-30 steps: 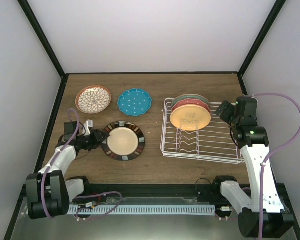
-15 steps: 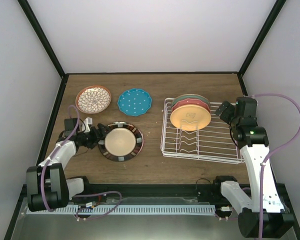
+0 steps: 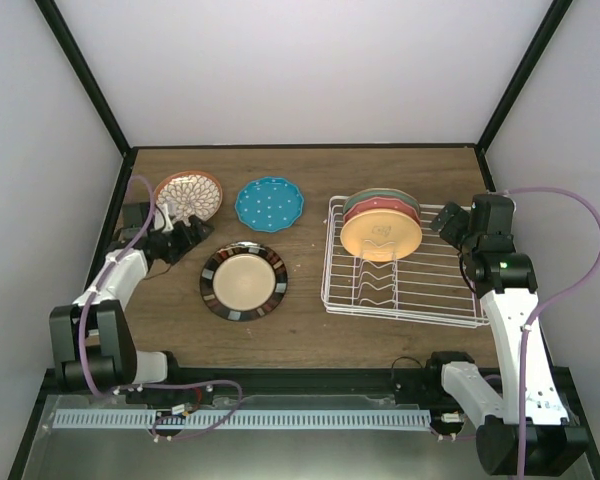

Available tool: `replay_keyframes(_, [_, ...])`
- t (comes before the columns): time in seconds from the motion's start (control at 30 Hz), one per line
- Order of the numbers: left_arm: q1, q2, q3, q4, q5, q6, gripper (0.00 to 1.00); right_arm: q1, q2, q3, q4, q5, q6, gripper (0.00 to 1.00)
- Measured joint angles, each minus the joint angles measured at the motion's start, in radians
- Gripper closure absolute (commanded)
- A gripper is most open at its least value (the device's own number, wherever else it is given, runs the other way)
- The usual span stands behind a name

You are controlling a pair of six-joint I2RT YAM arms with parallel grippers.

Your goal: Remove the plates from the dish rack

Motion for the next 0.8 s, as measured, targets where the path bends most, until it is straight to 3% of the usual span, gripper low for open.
replay_keyframes(0.27, [-0.035, -0.023, -0.119, -0.069, -0.014, 0.018, 0.0, 0.0, -0.016, 0.0, -0.002, 0.003, 0.0, 0.0])
replay_keyframes(0.4, [-0.059, -0.029, -0.061, -0.111, -0.032, 0.051, 0.0, 0.0, -0.016, 0.0, -0.001, 0.003, 0.001, 0.0])
replay_keyframes(0.47, [-0.081, -0.001, 0.063, -0.137, -0.043, 0.085, 0.0, 0.0, -0.013, 0.0, -0.001, -0.001, 0.003, 0.0])
replay_keyframes(0.6, [-0.161, 0.131, 0.478, -0.073, -0.063, 0.192, 0.0, 0.0, 0.003, 0.0, 0.009, -0.016, 0.012, 0.0])
replay_keyframes(0.8, [-0.379, 0.356, 0.97, -0.031, -0.06, 0.407, 0.03, 0.0, 0.013, -0.002, 0.025, -0.027, 0.023, 0.0])
